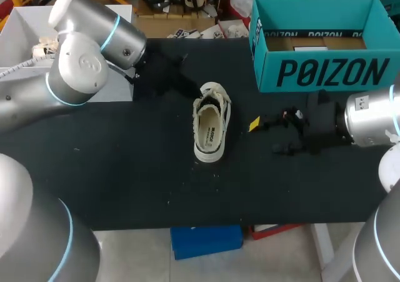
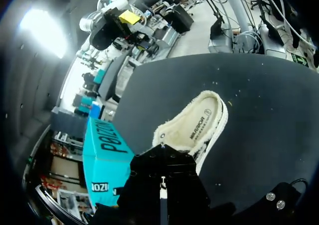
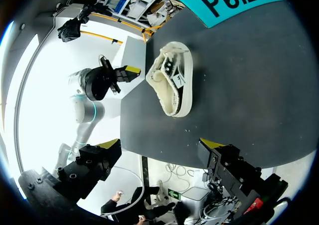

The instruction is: Take the shoe out of the shoebox, open the shoe tongue, remove and reinsert the insole, then place the shoe into the shoebox

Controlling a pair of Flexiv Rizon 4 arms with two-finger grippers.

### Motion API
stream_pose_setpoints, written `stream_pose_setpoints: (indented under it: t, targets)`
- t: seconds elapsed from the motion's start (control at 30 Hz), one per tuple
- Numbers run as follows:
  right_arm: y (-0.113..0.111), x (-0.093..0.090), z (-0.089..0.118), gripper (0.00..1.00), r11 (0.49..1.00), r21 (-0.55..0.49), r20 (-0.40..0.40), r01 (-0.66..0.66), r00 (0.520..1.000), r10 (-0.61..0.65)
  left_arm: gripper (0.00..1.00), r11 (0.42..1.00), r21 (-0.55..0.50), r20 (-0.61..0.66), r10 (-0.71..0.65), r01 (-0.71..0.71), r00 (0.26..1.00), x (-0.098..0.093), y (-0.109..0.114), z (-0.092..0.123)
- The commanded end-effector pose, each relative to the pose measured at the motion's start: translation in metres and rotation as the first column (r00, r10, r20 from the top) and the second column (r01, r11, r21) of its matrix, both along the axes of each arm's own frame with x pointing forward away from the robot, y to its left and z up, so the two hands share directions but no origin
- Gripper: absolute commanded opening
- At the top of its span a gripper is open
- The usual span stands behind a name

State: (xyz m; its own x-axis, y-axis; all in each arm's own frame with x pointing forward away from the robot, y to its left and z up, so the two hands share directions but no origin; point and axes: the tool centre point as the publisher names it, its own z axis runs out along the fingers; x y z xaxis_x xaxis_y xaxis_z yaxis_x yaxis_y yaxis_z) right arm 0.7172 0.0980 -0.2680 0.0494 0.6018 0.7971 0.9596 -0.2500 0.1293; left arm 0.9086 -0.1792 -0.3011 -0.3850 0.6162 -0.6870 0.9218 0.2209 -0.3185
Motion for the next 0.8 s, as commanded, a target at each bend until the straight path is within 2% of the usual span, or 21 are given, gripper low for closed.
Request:
stream_pose_setpoints:
  t: [0.03,0.33,0.47,0.5,0.6,0.63,0.8]
  targets:
    - [0.000,0.000,0.000,1.00,1.000,-0.002,-0.001,0.000,1.000,0.000,0.00,0.997,0.077,-0.028,-0.012,0.014,1.000,-0.008,0.025,0.021]
    - [0.000,0.000,0.000,1.00,1.000,-0.002,-0.001,0.000,1.000,0.000,0.00,0.979,0.198,-0.113,0.076,-0.052,0.991,-0.019,0.077,0.033]
    - [0.000,0.000,0.000,1.00,1.000,-0.002,-0.001,0.000,1.000,0.000,0.00,0.979,0.175,-0.160,0.137,-0.108,0.978,-0.028,0.097,0.038]
    - [0.000,0.000,0.000,1.00,1.000,-0.002,-0.001,0.000,1.000,0.000,0.09,0.976,0.184,-0.166,0.149,-0.117,0.975,-0.031,0.102,0.039]
    - [0.000,0.000,0.000,1.00,1.000,-0.002,-0.001,0.000,1.000,0.000,0.67,0.968,0.217,-0.188,0.170,-0.128,0.967,-0.043,0.115,0.043]
    - [0.000,0.000,0.000,1.00,1.000,-0.002,-0.001,0.000,1.000,0.000,1.00,0.968,0.217,-0.188,0.170,-0.128,0.967,-0.043,0.115,0.043]
    - [0.000,0.000,0.000,1.00,1.000,-0.002,-0.001,0.000,1.000,0.000,1.00,0.968,0.217,-0.188,0.170,-0.128,0.967,-0.043,0.115,0.043]
